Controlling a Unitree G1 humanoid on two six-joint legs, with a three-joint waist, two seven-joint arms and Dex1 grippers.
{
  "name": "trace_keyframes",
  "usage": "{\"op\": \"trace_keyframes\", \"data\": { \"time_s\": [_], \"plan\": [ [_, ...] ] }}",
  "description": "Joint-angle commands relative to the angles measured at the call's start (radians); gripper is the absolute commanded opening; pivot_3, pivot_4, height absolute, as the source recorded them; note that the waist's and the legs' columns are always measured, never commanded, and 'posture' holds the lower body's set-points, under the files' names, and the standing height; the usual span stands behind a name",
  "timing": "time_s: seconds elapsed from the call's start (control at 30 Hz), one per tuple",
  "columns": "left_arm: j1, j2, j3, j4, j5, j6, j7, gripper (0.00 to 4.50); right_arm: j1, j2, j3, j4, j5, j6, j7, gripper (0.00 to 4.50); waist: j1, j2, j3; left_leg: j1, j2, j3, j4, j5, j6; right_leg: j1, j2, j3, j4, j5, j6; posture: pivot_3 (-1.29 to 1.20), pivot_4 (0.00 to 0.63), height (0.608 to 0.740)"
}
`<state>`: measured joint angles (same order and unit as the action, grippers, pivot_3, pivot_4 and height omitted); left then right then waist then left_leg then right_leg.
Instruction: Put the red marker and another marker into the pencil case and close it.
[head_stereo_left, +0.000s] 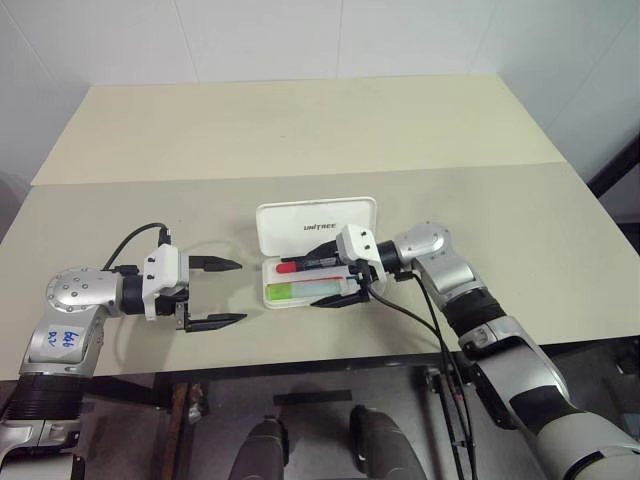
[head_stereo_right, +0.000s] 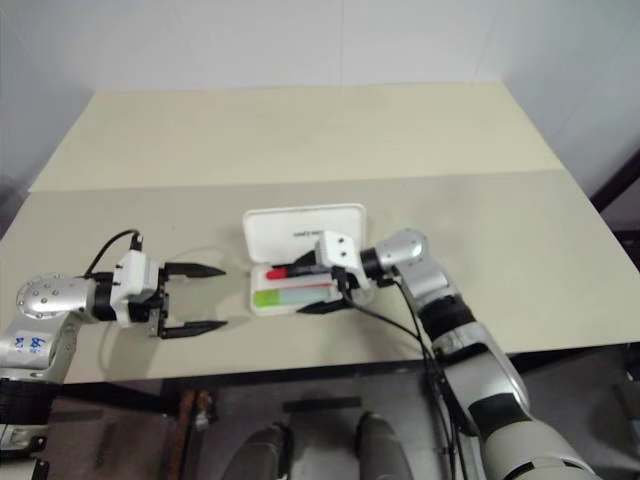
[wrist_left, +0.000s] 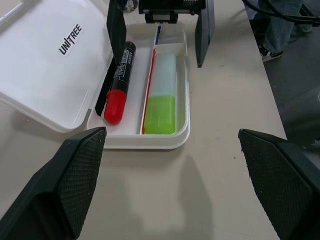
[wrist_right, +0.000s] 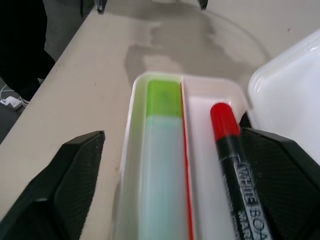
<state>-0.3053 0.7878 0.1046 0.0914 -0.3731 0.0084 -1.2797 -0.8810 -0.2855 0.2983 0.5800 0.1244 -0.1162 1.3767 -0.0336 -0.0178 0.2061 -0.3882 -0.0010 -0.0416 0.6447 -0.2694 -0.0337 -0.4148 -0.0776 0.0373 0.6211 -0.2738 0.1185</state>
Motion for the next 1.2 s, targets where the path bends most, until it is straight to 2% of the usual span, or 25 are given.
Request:
{"op": "trace_keyframes", "data": {
  "time_s": [0.03,0.17,0.3,0.5,0.67,0.8,1.2],
  "plan": [
    [-0.011,-0.003,0.015,-0.001,-0.013,-0.018,0.002,4.50,0.033,0.000,-0.055,-0.199,0.110,0.097,0.006,4.48,0.002,0.000,0.000,0.000,0.000,0.000,0.000,0.000,0.000,0.000,0.000,0.000,0.000,0.000,0.000,0.00,0.150,0.740],
    [-0.013,-0.013,0.012,0.005,-0.014,-0.031,0.004,4.50,0.138,-0.049,-0.099,-0.430,0.200,0.247,-0.039,4.48,0.009,0.000,0.000,-0.001,0.001,-0.001,-0.001,0.000,-0.001,0.000,0.000,-0.001,-0.001,0.000,0.000,0.00,0.150,0.740],
    [-0.035,-0.060,0.011,-0.001,-0.010,-0.068,0.044,4.50,0.287,-0.119,-0.206,-0.638,0.269,0.387,-0.177,4.48,0.016,0.000,0.000,-0.002,-0.001,-0.002,0.000,-0.001,0.000,0.001,-0.002,-0.001,-0.003,0.000,0.000,0.00,0.150,0.740],
    [-0.019,-0.095,-0.004,-0.014,-0.007,-0.062,0.066,4.50,0.447,-0.181,-0.439,-0.761,0.300,0.536,-0.479,4.48,0.014,0.000,0.000,-0.001,0.000,-0.001,-0.001,-0.001,0.000,0.001,-0.001,-0.001,-0.003,0.000,-0.001,0.00,0.150,0.740],
    [-0.031,-0.120,-0.019,0.007,0.001,-0.069,0.072,4.50,0.558,-0.175,-0.522,-0.849,0.297,0.593,-0.644,4.48,0.006,0.000,0.000,-0.001,0.000,0.000,-0.002,-0.001,0.000,0.000,0.000,0.000,-0.003,-0.001,-0.001,0.00,0.150,0.740],
    [-0.065,-0.147,-0.040,0.036,0.009,-0.075,0.073,4.50,0.610,-0.147,-0.528,-0.859,0.264,0.607,-0.776,4.48,0.008,0.000,0.000,-0.001,-0.001,0.000,-0.001,0.000,0.000,0.001,-0.001,0.000,-0.003,0.000,-0.001,0.00,0.150,0.740],
    [-0.096,-0.194,-0.069,0.043,0.015,-0.078,0.088,4.50,0.497,-0.023,-0.514,-0.635,0.136,0.577,-1.083,4.48,0.006,0.000,0.000,0.000,-0.001,0.001,-0.001,0.001,0.001,0.001,0.000,0.001,-0.003,0.001,0.001,0.00,0.150,0.740]
  ]
}}
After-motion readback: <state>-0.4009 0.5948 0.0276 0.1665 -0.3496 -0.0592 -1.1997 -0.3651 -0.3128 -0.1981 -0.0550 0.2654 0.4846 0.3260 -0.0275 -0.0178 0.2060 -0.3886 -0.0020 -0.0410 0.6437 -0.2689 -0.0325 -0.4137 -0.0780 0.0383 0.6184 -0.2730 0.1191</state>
